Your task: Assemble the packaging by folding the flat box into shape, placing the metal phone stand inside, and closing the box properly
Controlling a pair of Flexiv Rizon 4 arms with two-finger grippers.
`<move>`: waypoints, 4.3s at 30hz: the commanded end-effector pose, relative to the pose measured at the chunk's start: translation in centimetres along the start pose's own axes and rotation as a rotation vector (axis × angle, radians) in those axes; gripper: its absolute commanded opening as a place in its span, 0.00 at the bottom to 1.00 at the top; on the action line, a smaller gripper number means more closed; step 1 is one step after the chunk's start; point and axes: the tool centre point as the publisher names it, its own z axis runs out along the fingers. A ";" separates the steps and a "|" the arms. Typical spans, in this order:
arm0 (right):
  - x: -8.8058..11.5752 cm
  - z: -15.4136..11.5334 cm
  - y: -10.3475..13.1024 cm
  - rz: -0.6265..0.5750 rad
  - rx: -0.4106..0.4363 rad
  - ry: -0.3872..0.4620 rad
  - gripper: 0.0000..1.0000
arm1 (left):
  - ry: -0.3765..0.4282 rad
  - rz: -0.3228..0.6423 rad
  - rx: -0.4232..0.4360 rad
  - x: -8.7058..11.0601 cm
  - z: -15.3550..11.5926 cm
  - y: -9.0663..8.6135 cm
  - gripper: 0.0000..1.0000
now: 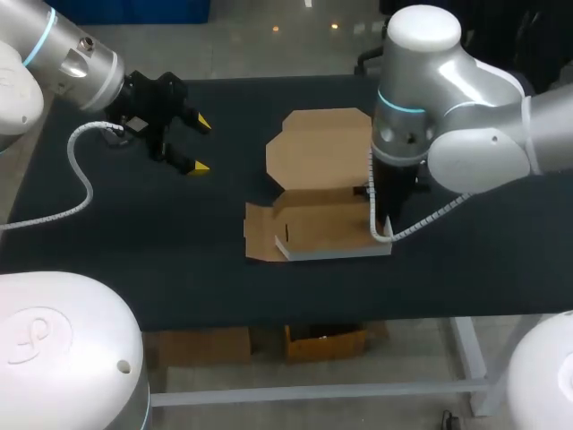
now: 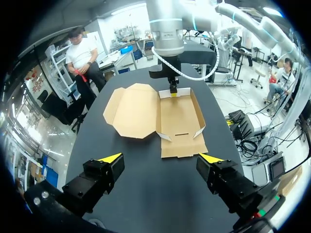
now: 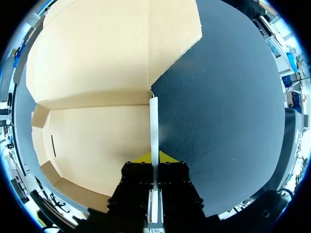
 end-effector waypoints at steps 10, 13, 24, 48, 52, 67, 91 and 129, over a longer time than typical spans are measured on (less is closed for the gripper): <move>0.0 0.4 0.1 0.004 0.005 0.009 0.00 | 0.003 0.000 -0.002 -0.1 0.0 0.0 1.00; -0.1 0.5 0.2 0.005 0.006 0.013 0.00 | 0.003 0.000 -0.002 -0.1 0.0 0.0 1.00; 0.0 0.5 0.1 0.010 0.002 0.022 0.00 | 0.003 0.000 -0.002 -0.1 0.0 0.0 1.00; 0.0 0.5 0.1 0.010 0.002 0.022 0.00 | 0.003 0.000 -0.002 -0.1 0.0 0.0 1.00; 0.0 0.5 0.1 0.010 0.002 0.022 0.00 | -0.020 -0.003 -0.065 0.4 -1.5 -2.4 1.00; 0.0 0.5 0.1 0.010 0.002 0.022 0.00 | 0.105 -0.365 -0.109 6.2 -0.3 -2.7 1.00; 0.0 0.5 0.1 0.010 0.002 0.022 0.00 | 0.216 -0.668 -0.141 9.8 3.4 1.2 1.00; 0.0 0.5 0.1 0.010 0.002 0.022 0.00 | 0.008 -0.916 -0.138 8.0 4.5 2.5 1.00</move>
